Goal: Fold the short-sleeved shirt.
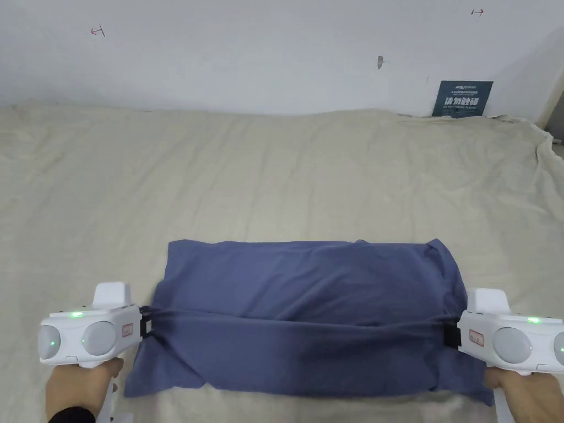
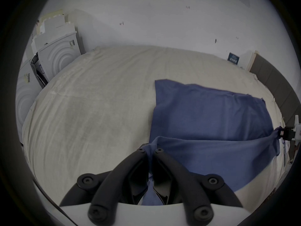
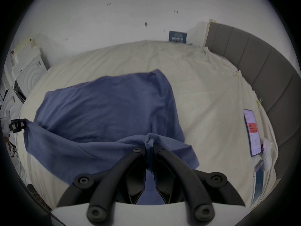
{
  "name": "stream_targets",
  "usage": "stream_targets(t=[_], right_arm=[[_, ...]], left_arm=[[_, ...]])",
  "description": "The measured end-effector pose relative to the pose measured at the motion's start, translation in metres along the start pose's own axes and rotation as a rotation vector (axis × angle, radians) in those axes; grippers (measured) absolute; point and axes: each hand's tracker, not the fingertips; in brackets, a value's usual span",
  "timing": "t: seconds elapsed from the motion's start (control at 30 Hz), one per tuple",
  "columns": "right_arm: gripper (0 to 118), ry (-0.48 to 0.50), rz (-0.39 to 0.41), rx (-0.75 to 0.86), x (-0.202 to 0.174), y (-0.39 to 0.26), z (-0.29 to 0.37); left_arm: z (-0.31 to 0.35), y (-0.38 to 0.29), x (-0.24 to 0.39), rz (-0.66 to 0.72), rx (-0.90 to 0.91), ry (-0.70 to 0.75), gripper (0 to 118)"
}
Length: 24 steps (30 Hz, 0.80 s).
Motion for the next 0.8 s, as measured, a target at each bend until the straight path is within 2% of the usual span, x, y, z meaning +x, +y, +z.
stream_targets(t=[0.23, 0.3, 0.33, 0.37, 0.4, 0.43, 0.63, 0.8], right_arm=[[8, -0.016, -0.024, -0.051, -0.002, -0.012, -0.026], [22, -0.017, -0.037, -0.034, -0.002, -0.013, -0.016], [37, -0.014, -0.049, -0.012, -0.002, -0.011, -0.009], [62, 0.004, -0.061, 0.028, -0.002, -0.009, 0.001], [77, 0.009, -0.068, 0.063, -0.002, -0.006, 0.012], [83, 0.014, -0.071, 0.098, -0.002, -0.003, 0.026], [84, 0.039, -0.053, 0.354, -0.017, -0.001, 0.131], [83, 0.028, -0.039, 0.481, -0.030, -0.025, 0.200]], left_arm=[[-0.021, -0.007, 0.004, -0.011, -0.113, 0.005, 3], [-0.011, -0.003, 0.002, 0.034, -0.073, -0.014, 27], [-0.006, -0.001, 0.001, 0.056, -0.070, -0.025, 49], [-0.002, 0.000, -0.002, 0.066, -0.055, -0.035, 77], [0.007, 0.002, -0.001, 0.069, -0.038, -0.035, 90], [0.018, 0.004, 0.002, 0.067, -0.014, -0.033, 97], [0.098, 0.009, 0.013, 0.043, 0.170, -0.052, 99], [0.145, -0.005, 0.013, 0.076, 0.256, -0.076, 98]])
